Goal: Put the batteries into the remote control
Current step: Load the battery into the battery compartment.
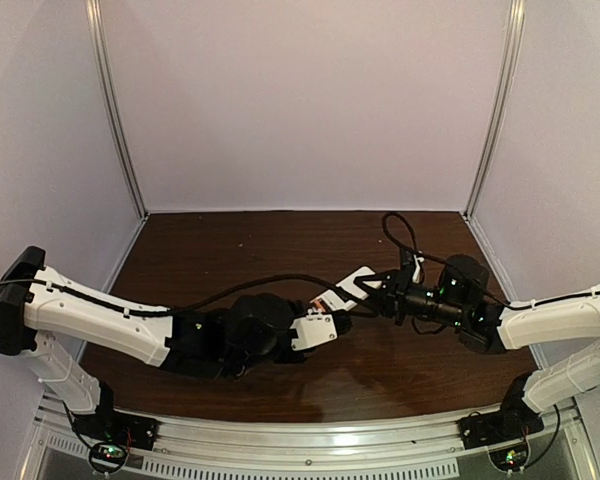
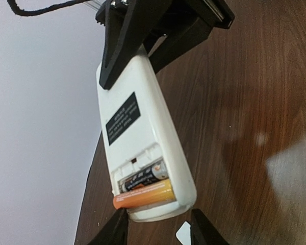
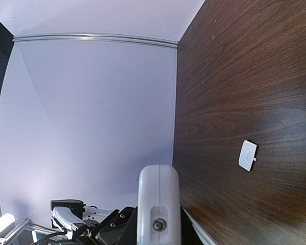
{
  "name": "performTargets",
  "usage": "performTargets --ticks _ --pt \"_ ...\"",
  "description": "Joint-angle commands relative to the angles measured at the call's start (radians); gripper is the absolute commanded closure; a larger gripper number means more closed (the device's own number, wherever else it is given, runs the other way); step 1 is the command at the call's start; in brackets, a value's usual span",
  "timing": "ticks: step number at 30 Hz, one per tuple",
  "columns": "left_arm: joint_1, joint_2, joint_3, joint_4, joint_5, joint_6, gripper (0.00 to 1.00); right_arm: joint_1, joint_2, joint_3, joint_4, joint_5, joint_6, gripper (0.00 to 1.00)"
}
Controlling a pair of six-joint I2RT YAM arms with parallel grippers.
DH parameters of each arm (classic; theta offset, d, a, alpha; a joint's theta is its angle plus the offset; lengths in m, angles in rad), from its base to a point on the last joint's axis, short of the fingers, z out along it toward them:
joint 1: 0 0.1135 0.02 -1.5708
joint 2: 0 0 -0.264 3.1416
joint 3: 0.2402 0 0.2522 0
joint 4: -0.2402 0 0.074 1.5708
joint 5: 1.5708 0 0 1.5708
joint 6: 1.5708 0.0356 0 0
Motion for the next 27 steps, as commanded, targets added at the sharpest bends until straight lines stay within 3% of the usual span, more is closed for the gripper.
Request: performTargets --ticks 1,15,24,27 --pt "-0.005 0.021 0.003 -0.138 0.025 0.029 0.57 0.010 -0.050 0.024 0.138 -0.059 0.015 1.00" --pt "0.053 -0.208 -0.080 -0.127 0.129 -0.150 0.51 -0.008 -0.072 -0.010 0.140 -0.060 -0.009 1.00" --pt "0.239 -0.451 -0.128 -0.086 0.443 -0.465 0.31 -0.020 -0.110 -0.015 0.098 -0.085 -0.120 1.00" --pt "0.226 -0.504 -0.163 -0.019 0.487 -0.406 0.31 -0.023 -0.118 0.004 0.050 -0.073 -0.135 1.00"
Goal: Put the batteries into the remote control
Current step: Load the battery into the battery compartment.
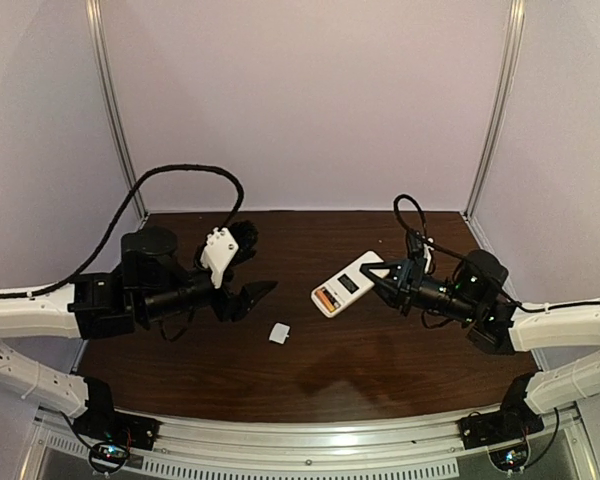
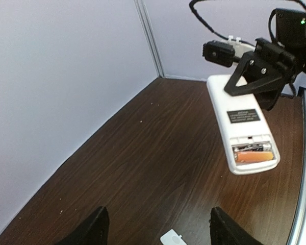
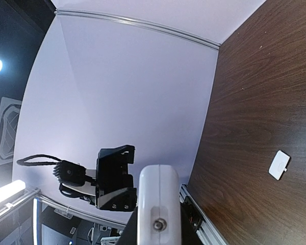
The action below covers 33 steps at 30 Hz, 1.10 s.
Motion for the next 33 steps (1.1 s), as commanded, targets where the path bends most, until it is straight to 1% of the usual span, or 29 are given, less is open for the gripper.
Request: performTargets --ticks 1,3,5,7,9,12,17,27,33 --pt "-0.039 -0.063 -0.067 0.123 0.105 -0.005 0.29 -0.009 -0.029 0.021 -0.044 0.002 -0.053 1.00" --pt "-0.101 -0.062 -0.087 0.175 -0.014 0.083 0.22 -0.010 -0.025 0.039 -0.070 0.005 -0.050 1.00" --pt "-0.155 -0.028 -0.081 0.208 -0.117 0.152 0.12 -0.008 -0.021 0.051 -0.079 0.007 -0.045 1.00" --pt "-0.195 0.016 -0.079 0.250 -0.163 0.220 0.08 -0.007 -0.018 0.058 -0.083 0.011 -0.038 1.00" --pt "-0.224 0.066 -0.068 0.275 -0.178 0.253 0.07 -0.006 -0.017 0.064 -0.087 0.013 -0.030 1.00" --pt "-0.247 0.135 -0.038 0.292 -0.183 0.294 0.08 -0.003 -0.013 0.064 -0.086 0.015 -0.015 1.00" --pt "-0.249 0.216 0.011 0.280 -0.158 0.318 0.16 0.003 -0.001 0.057 -0.071 0.015 0.007 1.00" --pt "-0.250 0.280 0.059 0.250 -0.137 0.331 0.25 0.008 0.017 0.052 -0.039 0.008 0.029 1.00" --pt "-0.248 0.305 0.069 0.246 -0.151 0.335 0.26 0.009 0.016 0.046 -0.032 0.007 0.034 1.00"
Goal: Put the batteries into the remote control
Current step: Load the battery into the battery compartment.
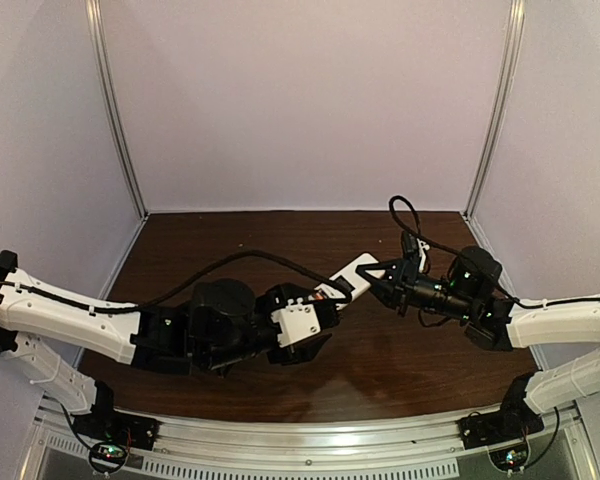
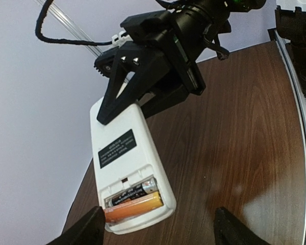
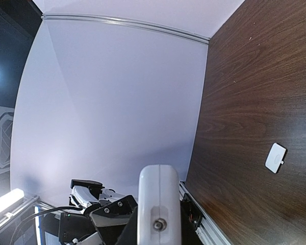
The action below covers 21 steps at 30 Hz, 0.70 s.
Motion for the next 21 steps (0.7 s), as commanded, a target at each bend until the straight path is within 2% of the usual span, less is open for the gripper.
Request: performTargets --ticks 1,21 --pt "-0.001 0.017 0.024 0.016 -0.007 0.013 0.26 0.006 0.000 0.010 0.045 0.004 0.009 1.00" --pt "0.007 -0.025 0.042 -0.009 -0.042 0.021 0.27 0.009 0.012 0.005 0.061 0.006 0.010 1.00"
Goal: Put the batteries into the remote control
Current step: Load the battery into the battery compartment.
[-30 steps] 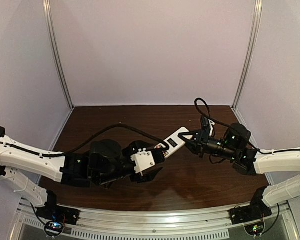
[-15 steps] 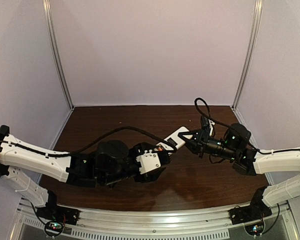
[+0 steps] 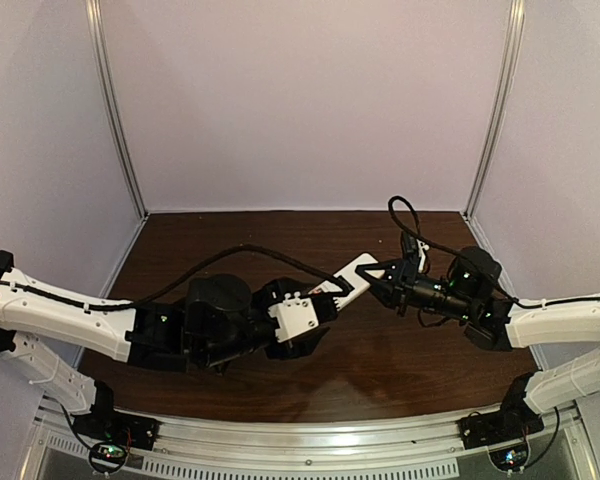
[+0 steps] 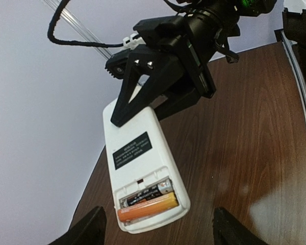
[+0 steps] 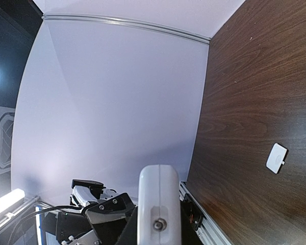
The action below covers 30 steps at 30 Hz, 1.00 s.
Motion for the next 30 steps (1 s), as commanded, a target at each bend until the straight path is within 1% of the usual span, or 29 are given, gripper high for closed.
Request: performTargets --ticks 1,5,12,22,26,30 --pt "0.006 -0.009 0.030 0.007 -0.015 0.006 0.27 0.009 0.005 0.005 0.048 0.006 0.006 1.00" --pt "0.010 0.008 0.030 0.006 -0.010 -0.001 0.27 0.010 -0.001 0.007 0.042 0.005 0.005 1.00" --pt "0.033 0.011 0.025 0.004 0.011 -0.028 0.30 0.012 -0.002 0.002 0.046 0.006 0.007 1.00" --pt "0.033 0.035 0.040 -0.022 0.030 -0.021 0.34 0.012 0.001 0.002 0.051 0.007 0.010 1.00" --pt "0.033 0.052 0.052 -0.039 0.036 -0.018 0.36 0.012 -0.001 0.002 0.051 0.007 0.010 1.00" --pt "0.033 0.062 0.059 -0.053 0.045 -0.012 0.41 0.012 0.001 -0.002 0.056 0.008 0.014 1.00"
